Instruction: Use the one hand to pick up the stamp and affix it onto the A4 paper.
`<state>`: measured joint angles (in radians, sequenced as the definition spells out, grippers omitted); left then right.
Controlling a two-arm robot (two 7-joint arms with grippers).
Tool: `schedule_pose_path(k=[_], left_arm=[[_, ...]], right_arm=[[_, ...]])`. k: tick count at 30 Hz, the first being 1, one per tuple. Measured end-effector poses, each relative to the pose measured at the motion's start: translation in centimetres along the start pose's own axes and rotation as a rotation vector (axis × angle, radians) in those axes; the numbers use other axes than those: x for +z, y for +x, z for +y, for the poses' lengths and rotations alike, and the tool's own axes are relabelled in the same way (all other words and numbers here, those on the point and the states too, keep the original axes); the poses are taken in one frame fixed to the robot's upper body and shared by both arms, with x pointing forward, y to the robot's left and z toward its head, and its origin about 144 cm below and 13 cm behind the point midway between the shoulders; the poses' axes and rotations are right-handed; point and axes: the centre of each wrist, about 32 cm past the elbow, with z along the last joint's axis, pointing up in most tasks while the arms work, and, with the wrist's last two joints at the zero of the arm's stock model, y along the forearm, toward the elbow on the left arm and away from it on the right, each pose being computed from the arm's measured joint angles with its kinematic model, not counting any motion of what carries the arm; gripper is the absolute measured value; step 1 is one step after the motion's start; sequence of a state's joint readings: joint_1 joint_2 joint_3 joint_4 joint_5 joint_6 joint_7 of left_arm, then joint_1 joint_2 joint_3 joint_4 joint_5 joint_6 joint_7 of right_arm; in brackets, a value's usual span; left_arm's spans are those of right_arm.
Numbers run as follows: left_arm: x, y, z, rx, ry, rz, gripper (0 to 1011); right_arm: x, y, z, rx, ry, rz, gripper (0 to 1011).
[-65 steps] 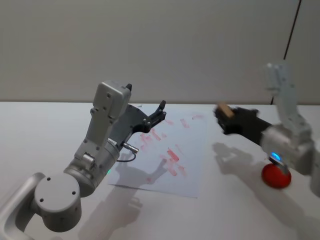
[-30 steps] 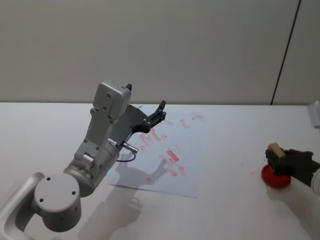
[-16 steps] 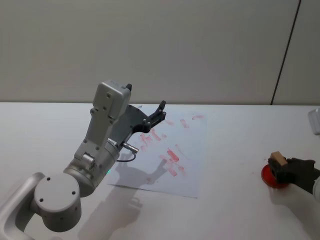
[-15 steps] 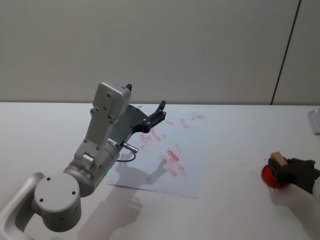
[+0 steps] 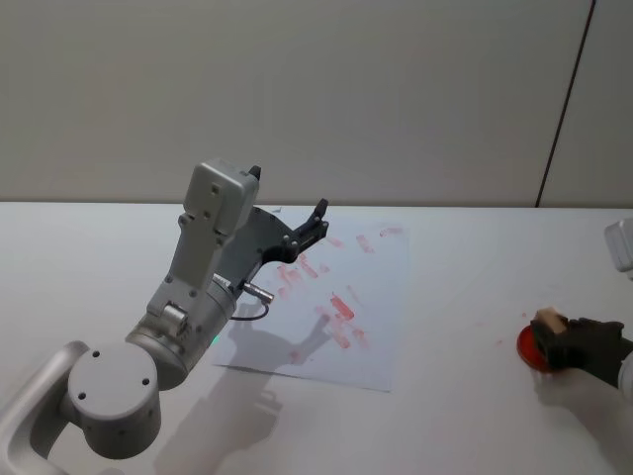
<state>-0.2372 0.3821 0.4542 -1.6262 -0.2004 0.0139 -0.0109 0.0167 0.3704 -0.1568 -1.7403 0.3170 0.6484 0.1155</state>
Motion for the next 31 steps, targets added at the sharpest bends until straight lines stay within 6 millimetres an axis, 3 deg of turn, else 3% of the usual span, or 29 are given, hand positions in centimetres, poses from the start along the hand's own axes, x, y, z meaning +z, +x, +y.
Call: schedule_pose_path(k=[13,23,31], left_arm=[[0.0,0.0,0.0,0.0,0.0,0.0,1002],[0.0,0.0,0.0,0.0,0.0,0.0,1003],[0.0,0.0,0.0,0.0,0.0,0.0,1003]], right_arm=[[-0.02,-0.01,0.07,0.0,-0.008,-0.005,701],[-0.02,0.0,0.09,0.0,-0.01,-0.006,976],[-0.02,0.01,0.1,-0.001,-0.011,-0.007,1001]])
